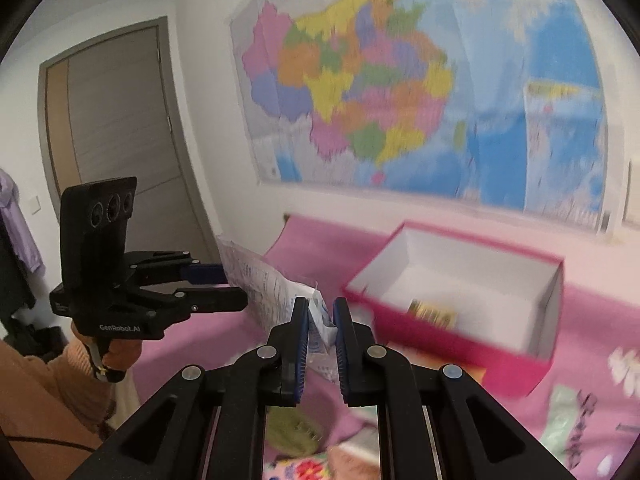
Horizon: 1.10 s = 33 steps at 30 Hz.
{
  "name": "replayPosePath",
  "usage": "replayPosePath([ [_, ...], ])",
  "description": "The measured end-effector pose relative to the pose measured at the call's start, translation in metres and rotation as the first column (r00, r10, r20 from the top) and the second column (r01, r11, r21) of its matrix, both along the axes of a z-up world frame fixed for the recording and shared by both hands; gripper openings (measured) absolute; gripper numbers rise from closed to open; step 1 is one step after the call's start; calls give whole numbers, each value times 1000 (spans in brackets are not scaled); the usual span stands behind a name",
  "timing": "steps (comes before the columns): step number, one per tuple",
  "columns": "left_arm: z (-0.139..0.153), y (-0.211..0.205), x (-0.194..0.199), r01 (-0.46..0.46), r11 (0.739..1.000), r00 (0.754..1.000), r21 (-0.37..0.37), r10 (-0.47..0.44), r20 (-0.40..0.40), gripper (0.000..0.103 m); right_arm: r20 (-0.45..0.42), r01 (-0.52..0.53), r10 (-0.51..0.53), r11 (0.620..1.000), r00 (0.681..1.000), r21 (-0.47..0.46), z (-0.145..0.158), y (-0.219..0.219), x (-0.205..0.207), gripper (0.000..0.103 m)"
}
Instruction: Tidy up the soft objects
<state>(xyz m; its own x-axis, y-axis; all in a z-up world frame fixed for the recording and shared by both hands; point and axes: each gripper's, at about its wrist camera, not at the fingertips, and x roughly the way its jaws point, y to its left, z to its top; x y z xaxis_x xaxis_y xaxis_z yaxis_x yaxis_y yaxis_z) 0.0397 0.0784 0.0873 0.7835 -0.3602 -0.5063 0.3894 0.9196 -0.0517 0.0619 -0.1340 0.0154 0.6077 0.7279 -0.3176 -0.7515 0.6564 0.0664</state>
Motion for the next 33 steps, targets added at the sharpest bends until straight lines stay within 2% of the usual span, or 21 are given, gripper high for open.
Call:
replayPosePath([
  [5, 17, -3, 36, 0, 1000, 1000, -20, 0, 8, 40, 28, 35, -36, 999, 999, 35, 24, -8, 26, 12],
  [10, 13, -8, 83, -31, 999, 999, -18, 31, -39, 40, -17, 72, -71, 996, 997, 55, 27, -10, 66, 12],
  [16, -16, -14, 131, -67, 998, 986, -12, 64, -152, 40, -96, 126, -123, 992, 988, 29, 11, -6, 113, 12],
  [23, -45, -12, 164, -110, 994, 964, -2, 106, -244, 40, -157, 170, -170, 985, 973, -16, -10, 3, 156, 12],
  [28, -64, -9, 181, -148, 989, 936, 22, 147, -321, 40, -232, 179, -189, 982, 954, -64, -25, 11, 180, 13],
  [31, -70, -5, 188, -190, 981, 920, 24, 187, -344, 40, -287, 203, -229, 972, 930, -118, -38, 17, 194, 21],
  [33, -68, -3, 186, -200, 980, 923, 14, 194, -332, 40, -297, 234, -267, 962, 917, -141, -46, 19, 201, 31],
])
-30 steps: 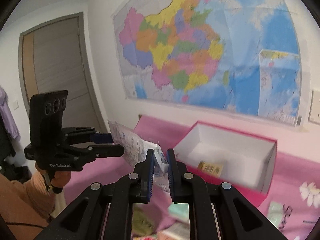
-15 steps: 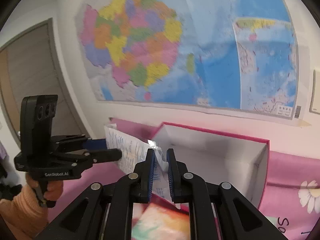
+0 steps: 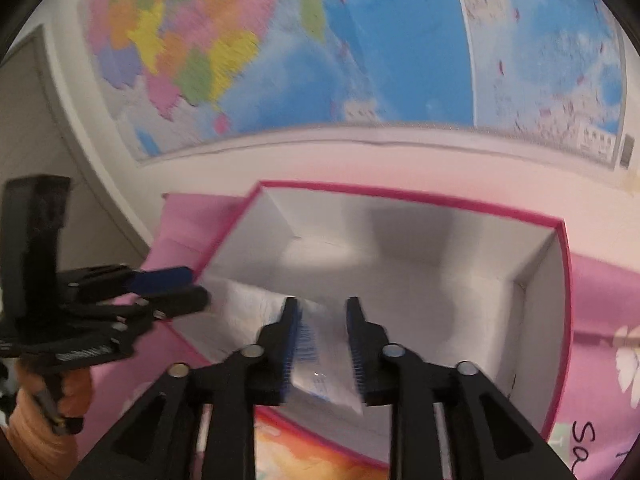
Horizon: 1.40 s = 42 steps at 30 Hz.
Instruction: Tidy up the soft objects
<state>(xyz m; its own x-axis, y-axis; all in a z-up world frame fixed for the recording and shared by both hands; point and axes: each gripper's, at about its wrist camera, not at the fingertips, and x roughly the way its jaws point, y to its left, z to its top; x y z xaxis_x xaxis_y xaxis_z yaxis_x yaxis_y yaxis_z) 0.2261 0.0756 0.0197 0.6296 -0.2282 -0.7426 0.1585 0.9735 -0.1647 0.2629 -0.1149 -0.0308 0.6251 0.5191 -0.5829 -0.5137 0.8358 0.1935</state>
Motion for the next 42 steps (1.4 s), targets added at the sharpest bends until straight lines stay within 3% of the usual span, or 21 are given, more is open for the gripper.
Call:
replayPosePath([
  [3, 7, 4, -7, -18, 1000, 999, -7, 19, 37, 41, -8, 30, -30, 1000, 1000, -1, -6, -4, 3, 36],
  [15, 10, 12, -48, -16, 999, 995, -37, 19, 98, 44, -52, 33, -31, 999, 998, 24, -19, -20, -5, 37],
  [19, 13, 17, -75, -1, 998, 990, -62, 10, 142, 52, -4, -3, 3, 998, 1000, 57, -13, -27, -29, 37],
  [24, 11, 23, -110, 15, 997, 985, -76, -2, 172, 55, 59, -86, 81, 993, 995, 83, -5, -36, -76, 46],
  [33, -20, 30, -164, 46, 998, 992, -53, -39, 119, 58, 59, -279, 276, 958, 959, 67, -17, -21, -159, 48],
  [42, -52, 27, -207, 86, 994, 996, -73, -84, 26, 60, -43, -372, 370, 927, 928, -52, -56, 24, -185, 49],
])
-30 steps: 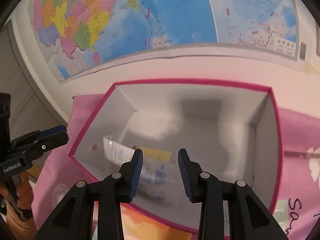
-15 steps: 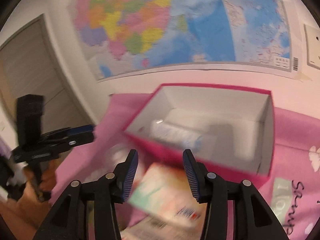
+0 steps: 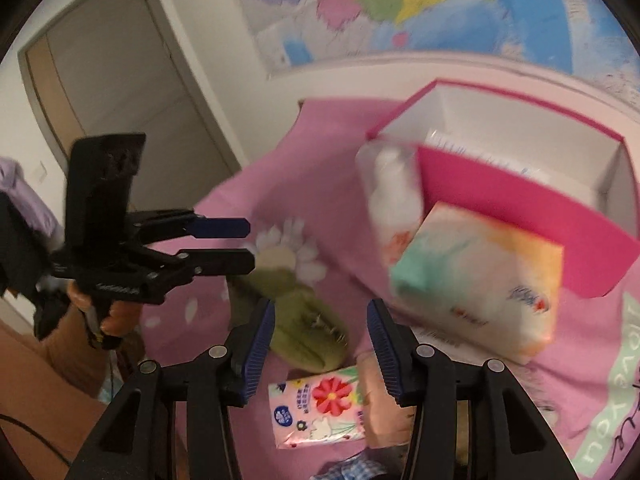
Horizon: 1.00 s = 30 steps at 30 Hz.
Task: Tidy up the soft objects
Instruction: 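Grasp the green plush dinosaur with the right gripper and lift it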
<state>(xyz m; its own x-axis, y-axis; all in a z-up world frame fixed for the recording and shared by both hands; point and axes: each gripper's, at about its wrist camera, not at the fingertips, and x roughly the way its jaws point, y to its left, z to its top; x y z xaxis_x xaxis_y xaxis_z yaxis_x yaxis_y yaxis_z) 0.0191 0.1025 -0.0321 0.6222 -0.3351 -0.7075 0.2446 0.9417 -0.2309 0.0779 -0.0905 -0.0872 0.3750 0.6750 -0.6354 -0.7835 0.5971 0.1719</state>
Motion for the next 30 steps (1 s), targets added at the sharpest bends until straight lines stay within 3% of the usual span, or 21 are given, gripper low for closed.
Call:
replayPosePath([
  [10, -13, 5, -19, 14, 999, 999, -32, -16, -43, 65, -17, -15, 14, 994, 1000, -109, -19, 33, -2, 54],
  [18, -17, 9, -21, 12, 997, 998, -73, -17, -62, 65, 32, 33, -27, 983, 999, -183, -27, 46, -8, 59],
  [24, -26, 9, -20, 12, 995, 994, -96, -22, -106, 63, 67, 49, -38, 983, 997, -175, -30, 40, -11, 53],
  [30, -16, 8, -19, -1, 992, 997, -127, -9, -75, 63, 78, 58, -48, 988, 996, -142, -28, 37, -17, 50],
])
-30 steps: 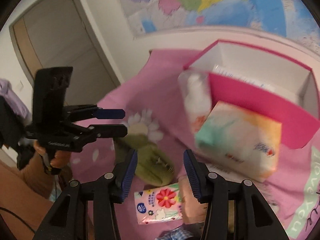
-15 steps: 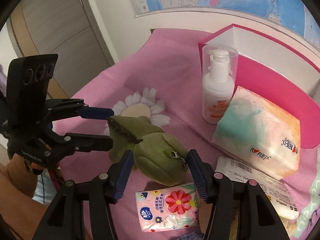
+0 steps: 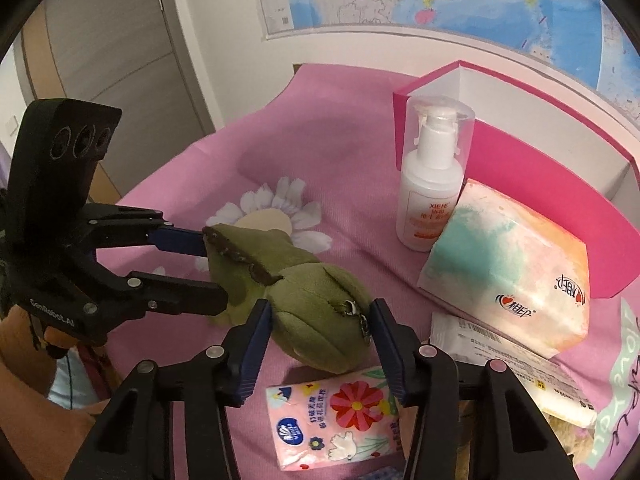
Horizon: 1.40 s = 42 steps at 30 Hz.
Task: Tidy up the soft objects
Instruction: 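Grasp the green plush dinosaur with the right gripper and lift it, then lower the green dinosaur into the pink box and open the right gripper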
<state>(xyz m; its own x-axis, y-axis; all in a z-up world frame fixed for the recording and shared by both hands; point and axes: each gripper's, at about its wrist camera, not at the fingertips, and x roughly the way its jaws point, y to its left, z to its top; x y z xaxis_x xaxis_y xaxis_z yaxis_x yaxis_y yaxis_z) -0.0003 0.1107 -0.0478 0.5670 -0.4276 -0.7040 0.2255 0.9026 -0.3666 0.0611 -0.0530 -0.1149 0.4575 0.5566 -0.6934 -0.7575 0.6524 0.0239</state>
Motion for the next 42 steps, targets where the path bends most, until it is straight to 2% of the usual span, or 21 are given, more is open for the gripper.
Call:
replayPosePath([
  [5, 25, 0, -6, 1, 1000, 997, -1, -1, 73, 63, 32, 6, -7, 999, 999, 49, 15, -6, -6, 50],
  [10, 62, -5, -10, 21, 999, 984, 32, -27, 175, 63, 98, 3, -13, 995, 995, 103, 45, -14, -17, 50],
  [17, 119, -18, 3, 56, 994, 941, 96, -85, 329, 63, 218, 8, -47, 984, 975, 177, 96, -31, -23, 50],
  [21, 140, -25, 31, 65, 991, 917, 119, -106, 384, 63, 280, 26, -85, 978, 956, 209, 122, -37, -10, 50],
  [28, 154, -30, 92, 56, 992, 915, 109, -95, 391, 63, 286, 63, -135, 967, 949, 247, 147, -38, 46, 50],
  [33, 145, -31, 139, 41, 995, 932, 88, -70, 356, 63, 260, 92, -159, 964, 952, 251, 149, -36, 86, 50],
  [39, 125, -31, 186, 29, 998, 958, 52, -42, 283, 63, 255, 130, -183, 969, 950, 211, 138, -31, 125, 49],
  [40, 119, -33, 194, 45, 998, 962, 43, -55, 266, 61, 254, 135, -185, 970, 950, 201, 137, -29, 132, 48],
  [42, 112, -40, 203, 72, 997, 967, 40, -80, 244, 58, 232, 119, -165, 973, 959, 200, 133, -27, 146, 28],
])
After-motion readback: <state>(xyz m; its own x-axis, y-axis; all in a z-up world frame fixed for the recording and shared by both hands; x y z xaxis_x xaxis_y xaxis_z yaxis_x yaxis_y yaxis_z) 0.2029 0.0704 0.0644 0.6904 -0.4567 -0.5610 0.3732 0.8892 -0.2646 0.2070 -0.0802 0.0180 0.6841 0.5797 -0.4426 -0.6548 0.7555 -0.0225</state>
